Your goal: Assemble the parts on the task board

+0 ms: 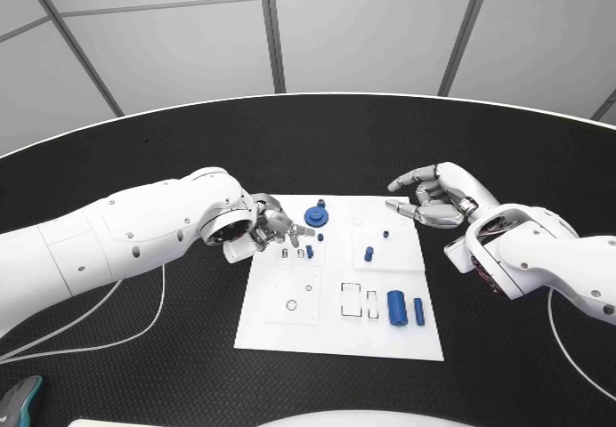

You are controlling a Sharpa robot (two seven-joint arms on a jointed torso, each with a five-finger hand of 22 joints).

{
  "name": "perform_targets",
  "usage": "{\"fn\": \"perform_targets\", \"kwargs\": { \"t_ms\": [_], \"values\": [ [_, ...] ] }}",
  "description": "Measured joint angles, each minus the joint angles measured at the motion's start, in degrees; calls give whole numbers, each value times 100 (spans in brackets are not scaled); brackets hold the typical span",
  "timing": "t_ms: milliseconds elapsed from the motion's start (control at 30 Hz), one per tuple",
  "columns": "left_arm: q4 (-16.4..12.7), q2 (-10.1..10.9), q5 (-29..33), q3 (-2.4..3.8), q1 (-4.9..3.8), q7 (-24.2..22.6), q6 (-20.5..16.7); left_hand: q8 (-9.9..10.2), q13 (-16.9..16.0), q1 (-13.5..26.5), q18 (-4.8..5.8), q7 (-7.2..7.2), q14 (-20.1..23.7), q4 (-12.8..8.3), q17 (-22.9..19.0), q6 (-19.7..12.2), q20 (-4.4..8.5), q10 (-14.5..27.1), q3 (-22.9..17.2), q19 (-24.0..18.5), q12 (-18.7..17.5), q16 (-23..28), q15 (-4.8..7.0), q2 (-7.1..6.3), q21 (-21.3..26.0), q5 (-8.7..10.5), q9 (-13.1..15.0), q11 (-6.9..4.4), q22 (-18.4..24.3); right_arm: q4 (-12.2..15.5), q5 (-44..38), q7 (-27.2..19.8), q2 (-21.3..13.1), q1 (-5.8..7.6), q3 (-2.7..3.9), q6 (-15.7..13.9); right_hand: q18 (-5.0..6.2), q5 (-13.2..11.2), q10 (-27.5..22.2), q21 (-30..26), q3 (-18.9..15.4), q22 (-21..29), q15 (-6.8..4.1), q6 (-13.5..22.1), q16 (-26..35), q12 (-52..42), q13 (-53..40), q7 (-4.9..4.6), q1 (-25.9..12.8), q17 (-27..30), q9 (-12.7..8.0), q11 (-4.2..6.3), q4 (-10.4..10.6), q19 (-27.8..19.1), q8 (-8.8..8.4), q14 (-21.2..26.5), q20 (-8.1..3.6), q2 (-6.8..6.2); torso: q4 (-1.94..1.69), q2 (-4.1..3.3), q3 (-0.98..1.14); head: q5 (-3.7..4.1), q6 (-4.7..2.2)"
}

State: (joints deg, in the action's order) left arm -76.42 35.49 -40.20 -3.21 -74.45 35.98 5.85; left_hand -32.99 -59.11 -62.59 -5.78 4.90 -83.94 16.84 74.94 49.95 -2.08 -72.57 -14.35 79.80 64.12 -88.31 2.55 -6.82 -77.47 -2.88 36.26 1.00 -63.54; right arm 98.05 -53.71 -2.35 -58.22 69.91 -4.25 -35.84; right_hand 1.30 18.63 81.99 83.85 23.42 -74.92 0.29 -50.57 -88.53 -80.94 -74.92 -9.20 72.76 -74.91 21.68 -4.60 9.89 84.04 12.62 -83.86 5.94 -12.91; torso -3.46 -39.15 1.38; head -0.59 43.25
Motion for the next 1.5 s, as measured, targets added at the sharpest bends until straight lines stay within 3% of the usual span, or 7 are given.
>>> {"fn": "perform_targets", "kwargs": {
  "t_ms": [433,900,1500],
  "values": [
    [306,-320,-67,-1,-1,129,193,-33,14,22,0,20,-20,-8,-1,-20,-20,20,21,20,0,0,20,23,-25,0,51,-20,-38,-25,0,45,27,0,-1,9,0,0,0,0,0,0,0,0,0,0,1,0,0,0,-1,0,0,0,-1,0,0,0,5,-25,0,49,1],
    [565,-502,-142,-1,0,205,405,-57,14,0,0,-1,-20,-24,-1,-41,-20,20,36,20,0,0,20,45,-25,0,110,-20,-58,-23,-1,72,36,0,-1,24,0,28,0,0,0,1,0,0,0,0,1,0,0,-4,-2,0,-1,0,-1,0,0,0,5,-36,-5,117,25],
    [753,-636,-232,-1,1,231,546,-119,13,-178,0,-1,-20,-23,-2,-81,-20,20,36,20,0,0,20,114,-46,0,203,-19,-79,-21,-1,95,42,0,-1,48,0,28,0,0,0,1,0,0,0,-1,1,0,0,-3,3,0,-1,0,21,0,0,0,1,-37,-2,95,161]
  ]
}}
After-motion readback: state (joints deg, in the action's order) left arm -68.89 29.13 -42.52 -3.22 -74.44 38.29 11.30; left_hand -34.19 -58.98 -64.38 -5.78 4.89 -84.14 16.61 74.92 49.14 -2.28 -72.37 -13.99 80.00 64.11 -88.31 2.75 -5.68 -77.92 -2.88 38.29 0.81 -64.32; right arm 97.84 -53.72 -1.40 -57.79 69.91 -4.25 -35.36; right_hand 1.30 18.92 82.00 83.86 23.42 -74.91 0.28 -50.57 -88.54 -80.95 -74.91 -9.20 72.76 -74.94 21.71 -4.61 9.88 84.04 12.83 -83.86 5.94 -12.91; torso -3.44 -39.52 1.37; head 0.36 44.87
